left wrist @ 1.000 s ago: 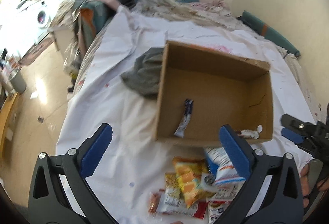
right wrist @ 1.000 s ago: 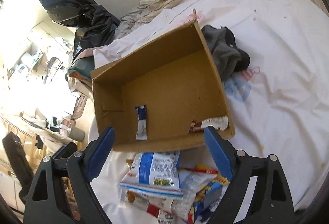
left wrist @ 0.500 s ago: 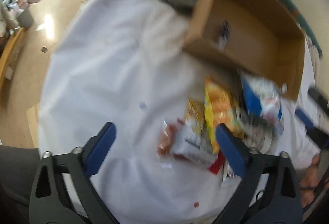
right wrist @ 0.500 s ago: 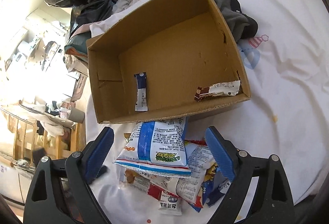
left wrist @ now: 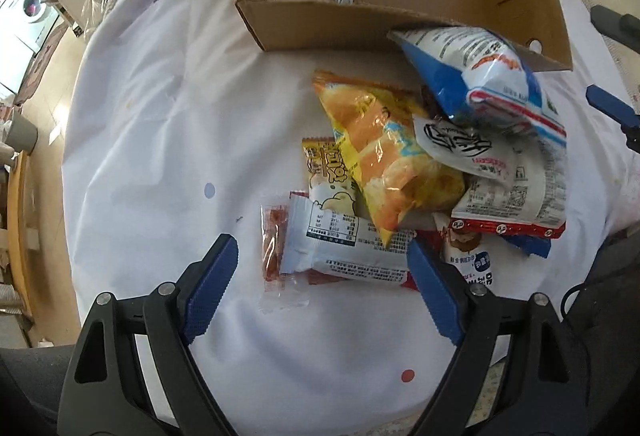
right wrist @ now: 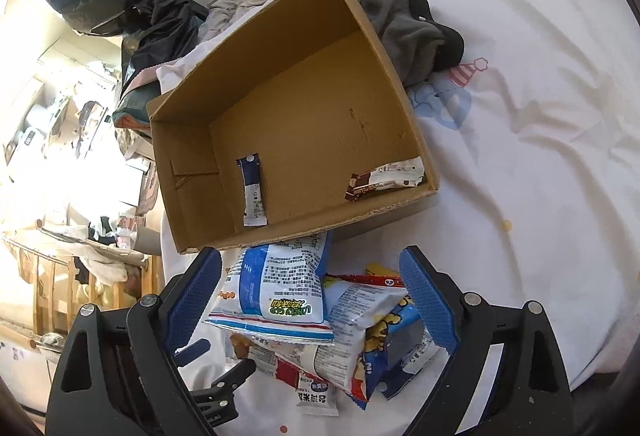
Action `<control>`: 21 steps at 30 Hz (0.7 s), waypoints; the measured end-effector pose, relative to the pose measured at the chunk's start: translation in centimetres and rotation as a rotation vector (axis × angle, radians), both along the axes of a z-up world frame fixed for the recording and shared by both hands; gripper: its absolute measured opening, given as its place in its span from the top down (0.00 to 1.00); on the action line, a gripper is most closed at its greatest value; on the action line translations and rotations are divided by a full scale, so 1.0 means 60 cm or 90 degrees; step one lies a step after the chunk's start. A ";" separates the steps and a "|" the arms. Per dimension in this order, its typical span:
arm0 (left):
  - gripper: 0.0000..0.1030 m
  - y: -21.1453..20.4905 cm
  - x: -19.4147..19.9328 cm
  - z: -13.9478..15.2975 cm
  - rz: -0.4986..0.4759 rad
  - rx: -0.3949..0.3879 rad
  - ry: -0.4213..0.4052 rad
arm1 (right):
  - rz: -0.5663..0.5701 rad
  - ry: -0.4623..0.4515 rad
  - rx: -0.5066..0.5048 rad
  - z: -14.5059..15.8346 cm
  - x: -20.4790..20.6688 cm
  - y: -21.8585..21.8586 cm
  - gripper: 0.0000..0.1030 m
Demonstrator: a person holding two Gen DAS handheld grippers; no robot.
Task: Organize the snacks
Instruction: 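Grasp the red-white bar from the pile with the left tool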
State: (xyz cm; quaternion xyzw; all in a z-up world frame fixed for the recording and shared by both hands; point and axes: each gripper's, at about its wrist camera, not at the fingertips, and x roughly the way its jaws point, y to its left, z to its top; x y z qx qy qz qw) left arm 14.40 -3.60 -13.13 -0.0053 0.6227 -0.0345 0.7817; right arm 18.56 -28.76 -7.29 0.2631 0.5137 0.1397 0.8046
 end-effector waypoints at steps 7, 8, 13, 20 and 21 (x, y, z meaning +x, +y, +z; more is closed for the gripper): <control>0.18 -0.044 0.015 0.008 -0.240 0.063 0.061 | -0.007 0.001 0.024 0.004 0.001 -0.012 0.10; 0.18 -0.055 0.015 0.011 -0.308 0.095 0.056 | -0.007 0.003 0.033 0.005 0.002 -0.012 0.10; 0.18 -0.091 0.024 -0.013 -0.514 0.184 0.099 | -0.002 -0.001 0.042 0.012 0.001 -0.010 0.10; 0.22 -0.142 0.017 -0.051 -0.646 0.193 0.142 | -0.013 0.010 0.059 0.007 -0.001 -0.024 0.10; 0.22 -0.152 0.015 -0.049 -0.660 0.187 0.133 | -0.014 0.014 0.064 0.005 0.000 -0.025 0.10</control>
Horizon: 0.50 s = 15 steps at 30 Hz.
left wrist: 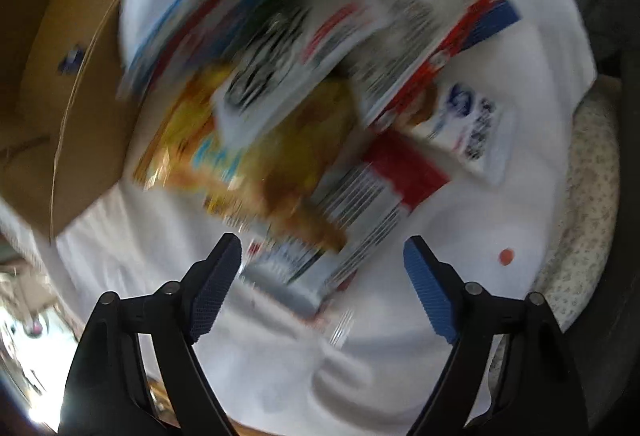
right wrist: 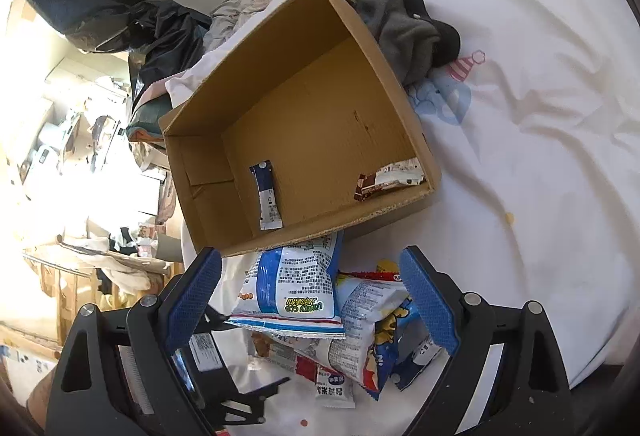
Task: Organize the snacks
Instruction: 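Grasp the red-white bar from the pile with the left tool, then lift the red-white bar with the left tool while the right tool grasps the blue-white chip bag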
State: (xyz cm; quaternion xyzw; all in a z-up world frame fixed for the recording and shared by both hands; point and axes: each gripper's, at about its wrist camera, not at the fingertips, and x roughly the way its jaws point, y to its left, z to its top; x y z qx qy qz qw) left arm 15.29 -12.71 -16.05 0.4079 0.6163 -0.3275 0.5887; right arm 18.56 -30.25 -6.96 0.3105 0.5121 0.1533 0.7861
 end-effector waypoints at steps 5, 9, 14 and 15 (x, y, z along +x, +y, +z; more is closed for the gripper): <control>0.50 -0.026 -0.007 -0.016 -0.038 0.021 -0.004 | -0.002 0.010 0.004 -0.005 0.005 -0.001 0.10; 0.74 -0.019 -0.006 -0.001 -0.021 0.009 0.013 | 0.001 0.014 0.007 -0.008 0.007 0.000 0.10; 0.74 0.003 -0.030 0.023 -0.016 0.010 0.037 | 0.003 0.012 0.010 -0.006 0.007 0.004 0.10; 0.74 0.019 -0.036 0.029 -0.007 0.007 0.034 | 0.004 0.011 0.010 -0.005 0.007 0.005 0.10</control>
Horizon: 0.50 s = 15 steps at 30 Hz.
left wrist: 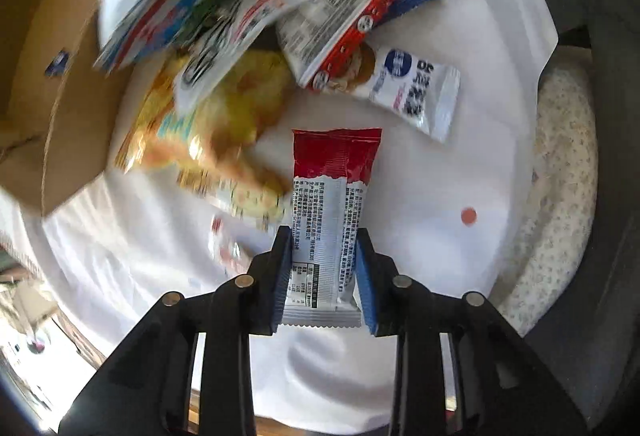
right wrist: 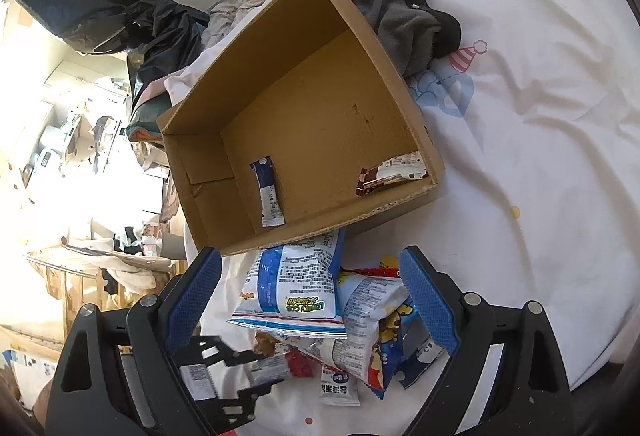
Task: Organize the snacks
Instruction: 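Lift the red-white bar with the left tool while the right tool grasps the blue-white chip bag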
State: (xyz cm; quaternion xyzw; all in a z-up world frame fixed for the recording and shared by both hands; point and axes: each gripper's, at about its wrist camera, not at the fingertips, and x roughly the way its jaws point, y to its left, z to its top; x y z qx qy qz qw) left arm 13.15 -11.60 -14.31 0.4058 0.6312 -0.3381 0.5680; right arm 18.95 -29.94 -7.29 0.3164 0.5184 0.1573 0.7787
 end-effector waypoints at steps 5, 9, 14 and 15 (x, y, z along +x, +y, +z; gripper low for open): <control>0.74 0.081 -0.023 0.047 0.127 -0.055 -0.020 | 0.003 -0.003 -0.002 0.002 -0.004 0.003 0.10; 0.74 0.131 -0.009 0.100 0.271 -0.132 -0.017 | 0.009 -0.002 -0.010 0.003 -0.010 0.005 0.10; 0.74 0.173 -0.026 0.146 0.412 -0.238 -0.015 | 0.022 0.001 -0.027 0.001 -0.021 0.010 0.10; 0.74 0.179 -0.034 0.160 0.428 -0.266 -0.018 | 0.024 0.002 -0.029 0.000 -0.025 0.010 0.10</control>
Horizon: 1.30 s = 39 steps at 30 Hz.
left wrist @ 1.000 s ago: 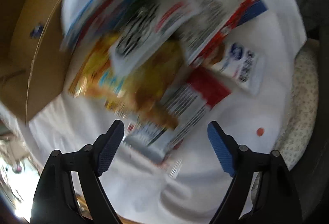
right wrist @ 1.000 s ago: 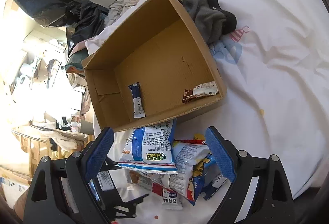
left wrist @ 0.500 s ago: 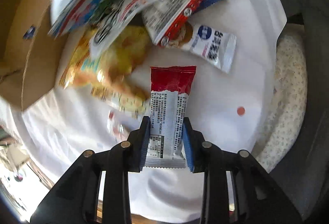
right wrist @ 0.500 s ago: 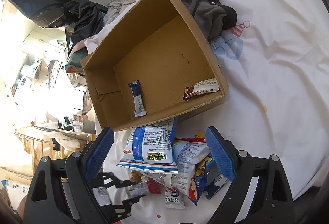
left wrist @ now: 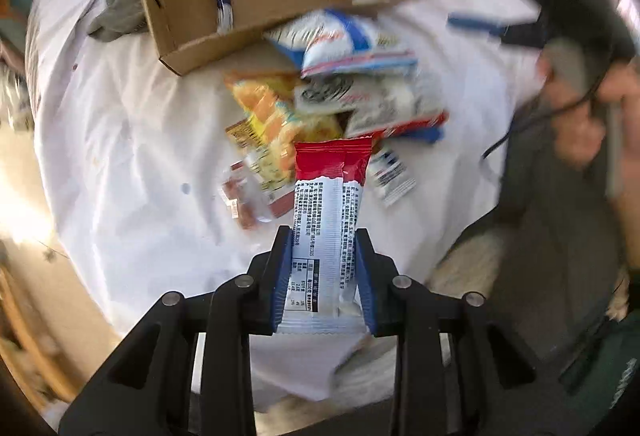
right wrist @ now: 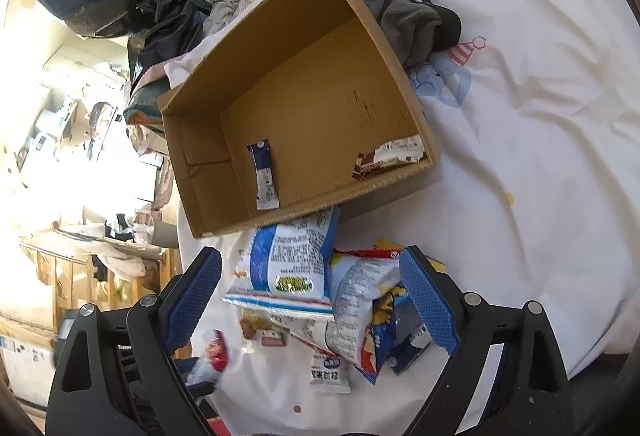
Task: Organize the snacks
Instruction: 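Lift the red-white bar with the left tool while the right tool grasps the blue-white chip bag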
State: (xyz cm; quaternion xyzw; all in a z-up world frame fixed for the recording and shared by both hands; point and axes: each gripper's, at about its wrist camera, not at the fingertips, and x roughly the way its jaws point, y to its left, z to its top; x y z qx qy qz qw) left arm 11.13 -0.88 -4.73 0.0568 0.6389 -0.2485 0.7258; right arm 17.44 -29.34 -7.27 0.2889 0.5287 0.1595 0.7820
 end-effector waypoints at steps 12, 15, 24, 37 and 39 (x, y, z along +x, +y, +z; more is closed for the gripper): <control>0.74 0.058 0.009 -0.021 0.327 0.002 -0.083 | 0.031 0.061 -0.025 -0.013 0.017 0.066 0.02; 0.74 0.060 0.009 -0.018 0.337 0.006 -0.087 | 0.056 0.108 -0.073 -0.034 0.047 0.111 0.02; 0.74 0.079 0.018 -0.011 0.371 -0.001 -0.103 | 0.122 0.149 -0.211 -0.086 0.088 0.201 0.03; 0.74 0.085 0.017 -0.014 0.382 -0.011 -0.091 | 0.184 0.090 -0.230 -0.028 0.025 0.191 0.39; 0.74 0.086 0.016 -0.015 0.384 -0.009 -0.091 | 0.193 0.075 -0.204 -0.012 0.010 0.181 0.39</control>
